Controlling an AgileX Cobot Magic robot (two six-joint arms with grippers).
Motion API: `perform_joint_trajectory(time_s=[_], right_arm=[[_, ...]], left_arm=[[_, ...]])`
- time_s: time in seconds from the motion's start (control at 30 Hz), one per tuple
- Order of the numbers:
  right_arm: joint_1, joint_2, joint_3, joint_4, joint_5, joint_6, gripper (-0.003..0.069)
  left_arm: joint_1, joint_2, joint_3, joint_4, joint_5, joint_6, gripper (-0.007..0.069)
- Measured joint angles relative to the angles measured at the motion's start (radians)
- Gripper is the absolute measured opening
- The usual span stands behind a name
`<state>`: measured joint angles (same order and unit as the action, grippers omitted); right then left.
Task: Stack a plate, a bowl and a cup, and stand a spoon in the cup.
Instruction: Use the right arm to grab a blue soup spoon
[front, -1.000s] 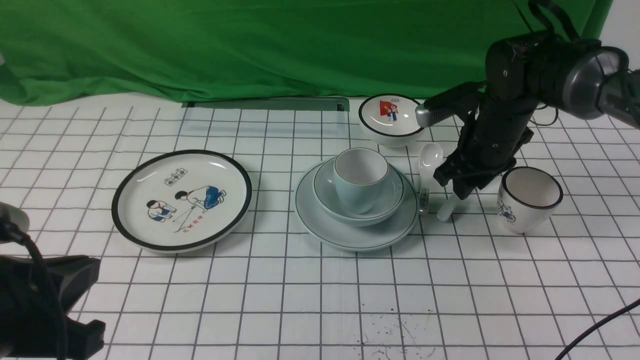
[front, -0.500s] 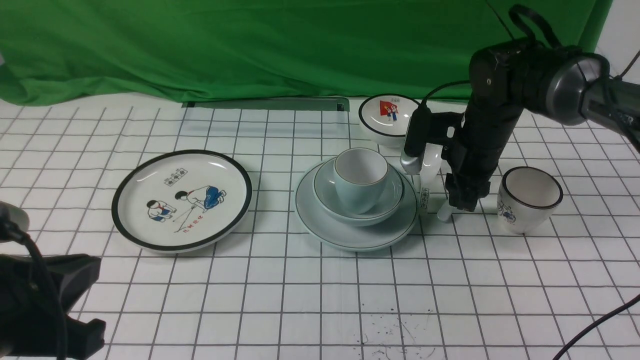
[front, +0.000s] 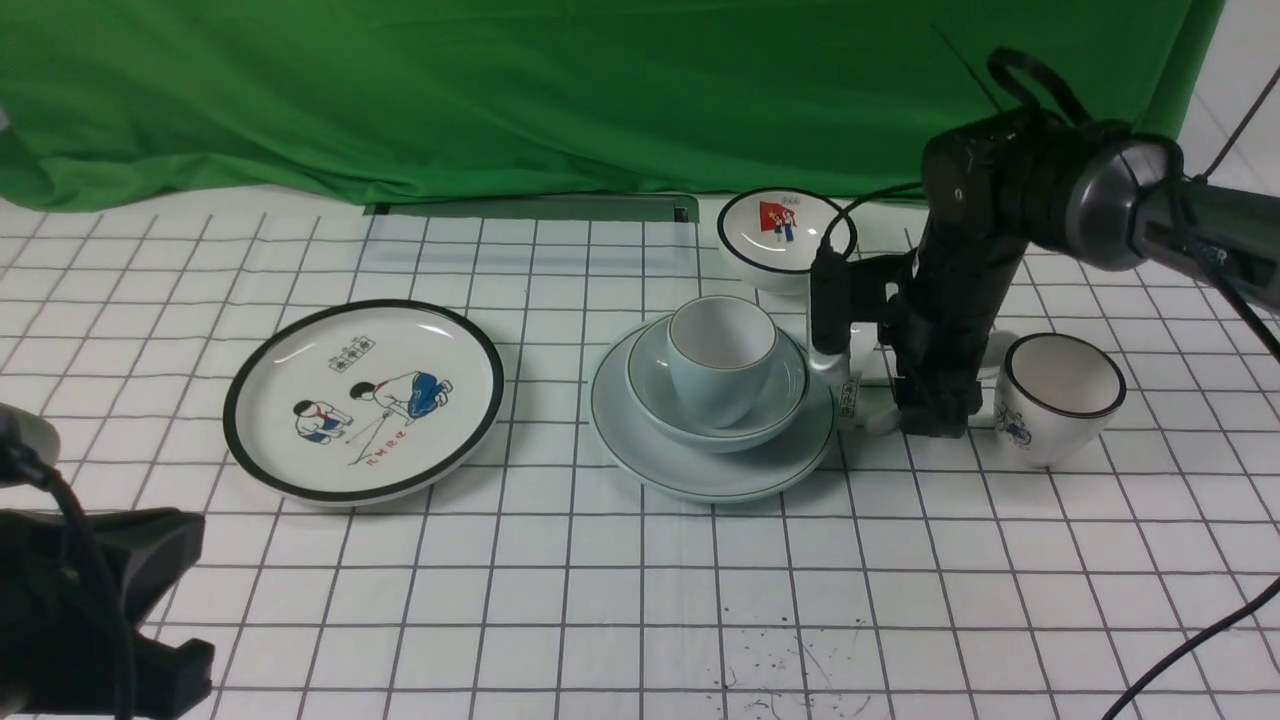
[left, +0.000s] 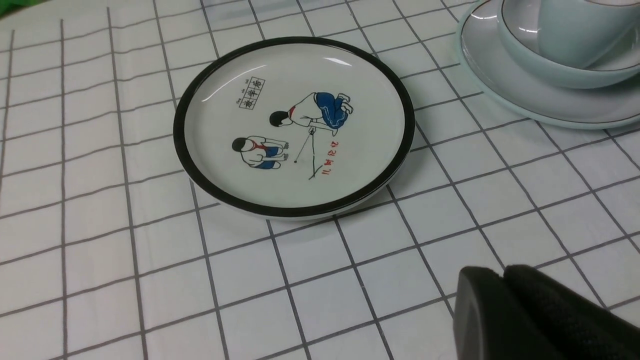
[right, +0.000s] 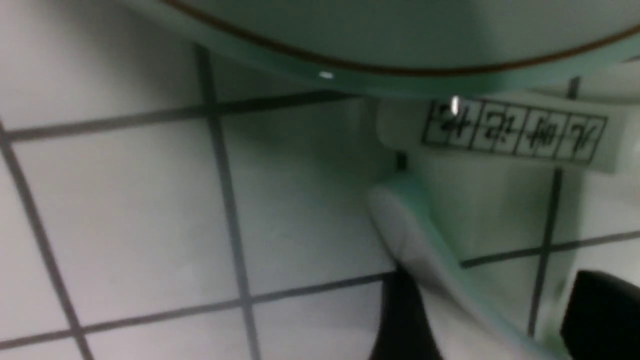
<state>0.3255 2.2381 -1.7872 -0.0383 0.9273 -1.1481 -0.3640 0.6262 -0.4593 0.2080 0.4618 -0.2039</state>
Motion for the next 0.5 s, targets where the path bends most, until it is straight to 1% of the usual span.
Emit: perform_joint_trajectory(time_s=[0.03, 0.07, 0.1, 0.13, 0.23, 0.27, 0.3, 0.5], right_arm=[[0.001, 0.0, 0.0, 0.0, -0.005, -0.001, 0.0393], [0.001, 0.001, 0.0, 0.0, -0.015, -0.001, 0.0341], [0.001, 0.001, 0.0, 0.0, -0.02, -0.001, 0.0329], [0.001, 0.003, 0.0, 0.0, -0.044, -0.001, 0.0222], [0.001, 0.005, 0.001, -0.004, -0.083, -0.002, 0.0104], [0.001, 0.005, 0.001, -0.004, -0.086, -0.001, 0.0085], [0.0, 0.005, 0.001, -0.003, -0.09, -0.001, 0.0082], [-0.004, -0.02, 0.001, -0.001, -0.134, 0.002, 0.0082]], left_arm=[[0.0, 0.0, 0.0, 0.0, 0.0, 0.0, -0.0008], [0.0, 0.0, 0.0, 0.0, -0.001, 0.0, -0.0008], [0.0, 0.0, 0.0, 0.0, -0.001, 0.0, -0.0008], [0.0, 0.0, 0.0, 0.0, -0.002, 0.0, -0.0008], [0.0, 0.0, 0.0, 0.0, -0.004, 0.0, -0.0008], [0.0, 0.0, 0.0, 0.0, -0.004, 0.0, -0.0008], [0.0, 0.0, 0.0, 0.0, -0.004, 0.0, -0.0008], [0.0, 0.0, 0.0, 0.0, -0.005, 0.0, -0.0008]])
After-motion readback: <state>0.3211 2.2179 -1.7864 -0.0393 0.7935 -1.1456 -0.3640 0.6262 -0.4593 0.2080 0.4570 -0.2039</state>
